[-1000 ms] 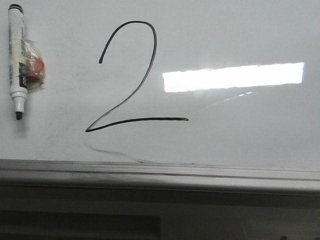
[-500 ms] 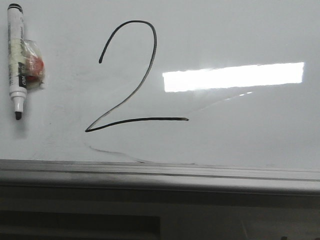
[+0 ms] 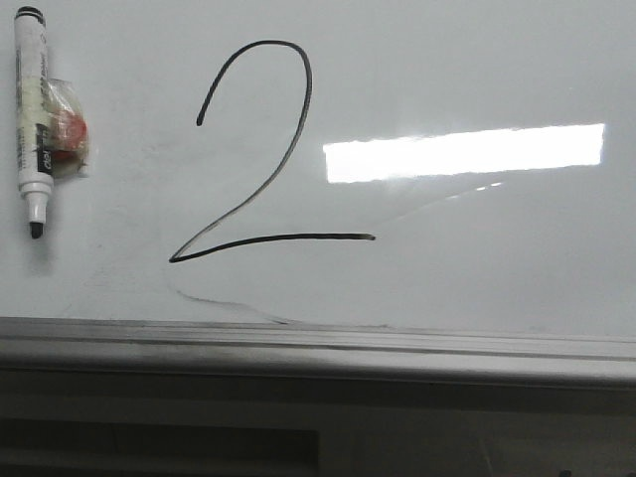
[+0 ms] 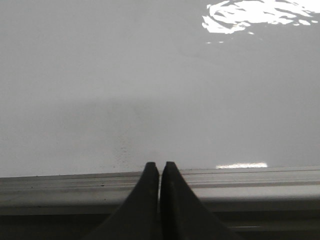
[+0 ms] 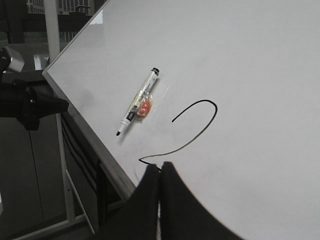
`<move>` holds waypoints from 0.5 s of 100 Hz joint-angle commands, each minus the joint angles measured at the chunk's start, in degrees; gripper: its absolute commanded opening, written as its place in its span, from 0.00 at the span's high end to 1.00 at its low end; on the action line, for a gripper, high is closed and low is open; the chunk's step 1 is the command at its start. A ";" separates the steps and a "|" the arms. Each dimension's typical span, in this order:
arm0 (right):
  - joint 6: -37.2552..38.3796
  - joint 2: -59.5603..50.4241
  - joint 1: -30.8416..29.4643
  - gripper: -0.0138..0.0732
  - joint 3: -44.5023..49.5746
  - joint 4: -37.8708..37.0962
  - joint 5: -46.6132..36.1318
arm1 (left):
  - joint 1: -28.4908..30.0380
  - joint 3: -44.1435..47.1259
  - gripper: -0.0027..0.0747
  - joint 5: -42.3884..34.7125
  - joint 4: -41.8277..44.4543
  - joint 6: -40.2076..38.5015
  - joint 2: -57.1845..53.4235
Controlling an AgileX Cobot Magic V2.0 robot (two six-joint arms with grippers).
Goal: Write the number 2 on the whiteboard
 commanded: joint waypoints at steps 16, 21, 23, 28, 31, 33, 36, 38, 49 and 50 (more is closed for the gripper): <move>10.93 0.50 -0.27 0.91 -1.35 -10.25 -5.66 | -0.01 1.64 0.99 -2.14 0.30 -0.10 -1.50; 23.46 0.50 -0.27 0.91 -1.35 -21.70 -5.66 | -0.01 1.64 0.99 -2.14 0.30 -0.10 -1.50; 26.84 0.50 -0.27 0.91 -1.35 -24.80 -5.66 | -0.01 1.64 0.99 -2.14 0.30 -0.10 -1.50; 38.52 0.50 -0.43 0.91 -1.35 -35.61 -5.66 | -0.01 1.64 0.99 -2.14 0.30 -0.10 -1.50; 41.91 0.50 -0.82 0.91 -1.35 -38.78 -5.66 | -0.01 1.64 0.99 -2.14 0.30 -0.10 -1.50; 42.84 0.50 -1.21 0.91 -1.35 -39.65 -5.66 | -0.01 1.64 0.99 -2.14 0.30 -0.10 -1.50; 42.84 0.50 -1.97 0.91 -1.35 -39.66 -5.66 | -0.01 1.64 0.99 -2.14 0.30 -0.10 -1.50; 42.84 0.50 -2.69 0.91 -1.35 -39.66 -5.66 | -0.01 1.64 0.99 -2.14 0.30 -0.10 -1.50; 42.84 0.74 -8.76 0.91 -1.35 -39.35 -5.66 | -0.01 1.64 0.99 -2.14 0.30 -0.10 -1.50; 42.84 0.71 -9.90 0.91 -1.35 -39.35 -5.66 | -0.01 1.64 0.99 -2.14 0.30 -0.10 -1.50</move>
